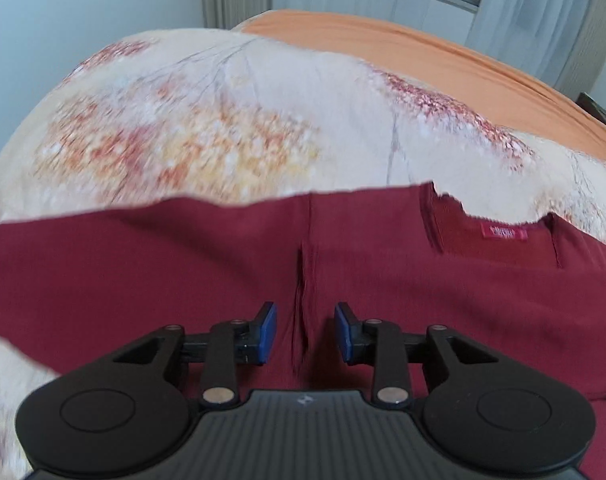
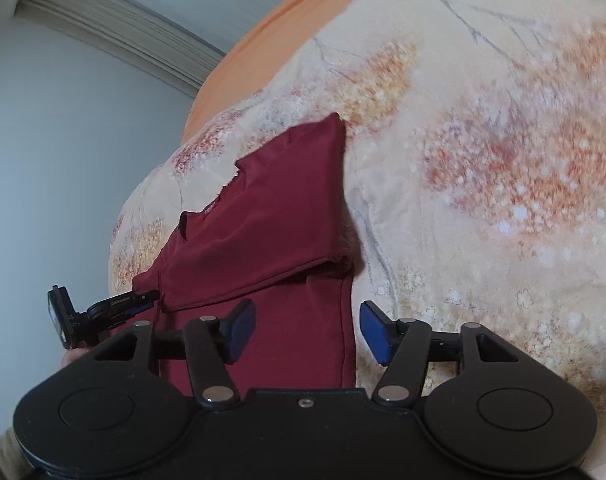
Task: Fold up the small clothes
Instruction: 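Open the left tool and move it to the other sleeve cuff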
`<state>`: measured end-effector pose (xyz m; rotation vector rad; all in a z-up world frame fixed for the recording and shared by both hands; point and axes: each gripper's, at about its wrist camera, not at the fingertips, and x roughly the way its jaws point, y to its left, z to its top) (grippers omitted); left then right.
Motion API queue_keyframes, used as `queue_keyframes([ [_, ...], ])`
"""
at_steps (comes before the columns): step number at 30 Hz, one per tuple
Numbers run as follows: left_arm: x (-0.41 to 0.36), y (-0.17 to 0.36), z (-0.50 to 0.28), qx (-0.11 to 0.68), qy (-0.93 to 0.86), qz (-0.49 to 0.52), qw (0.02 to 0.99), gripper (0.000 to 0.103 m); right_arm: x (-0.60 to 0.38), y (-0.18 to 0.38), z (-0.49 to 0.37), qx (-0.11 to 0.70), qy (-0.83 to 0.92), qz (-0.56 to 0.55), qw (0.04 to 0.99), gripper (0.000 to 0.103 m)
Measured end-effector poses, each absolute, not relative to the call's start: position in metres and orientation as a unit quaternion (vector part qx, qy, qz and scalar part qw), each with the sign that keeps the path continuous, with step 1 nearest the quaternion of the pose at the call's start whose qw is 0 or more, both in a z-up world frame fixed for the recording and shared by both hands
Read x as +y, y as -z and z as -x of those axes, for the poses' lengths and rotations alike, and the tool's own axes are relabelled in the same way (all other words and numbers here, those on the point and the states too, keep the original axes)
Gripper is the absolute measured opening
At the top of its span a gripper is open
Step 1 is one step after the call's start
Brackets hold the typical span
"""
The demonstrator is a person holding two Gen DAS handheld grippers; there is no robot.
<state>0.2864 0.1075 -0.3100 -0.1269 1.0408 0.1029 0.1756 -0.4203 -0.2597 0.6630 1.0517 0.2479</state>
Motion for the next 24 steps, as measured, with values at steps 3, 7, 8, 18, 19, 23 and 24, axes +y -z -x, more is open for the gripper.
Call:
queue_keyframes([
  [3,0.099,0.296,-0.261,0.502,-0.053,0.074,0.860,0.052,-0.409,0.237,-0.166,0.476,-0.132,-0.280,0.823,0.075],
  [7,0.081,0.266,-0.219,0.504,-0.042,0.074,0.859,0.069,-0.392,0.204,-0.149,0.459,-0.161,-0.252,0.837,0.084],
  [8,0.077,0.258,-0.208,0.506,-0.041,0.074,0.859,0.073,-0.388,0.196,-0.142,0.454,-0.171,-0.249,0.838,0.085],
  [18,0.068,0.153,-0.061,0.490,-0.076,0.164,0.853,0.099,-0.355,0.132,-0.085,0.427,-0.251,-0.255,0.831,0.102],
  [19,0.070,0.143,-0.045,0.486,-0.083,0.172,0.853,0.100,-0.351,0.125,-0.080,0.422,-0.263,-0.245,0.832,0.102],
  [23,0.080,0.111,0.017,0.458,-0.125,0.176,0.862,0.102,-0.337,0.108,-0.069,0.414,-0.293,-0.205,0.837,0.102],
  [24,0.084,0.105,0.030,0.449,-0.136,0.177,0.865,0.102,-0.334,0.105,-0.069,0.414,-0.297,-0.201,0.837,0.102],
])
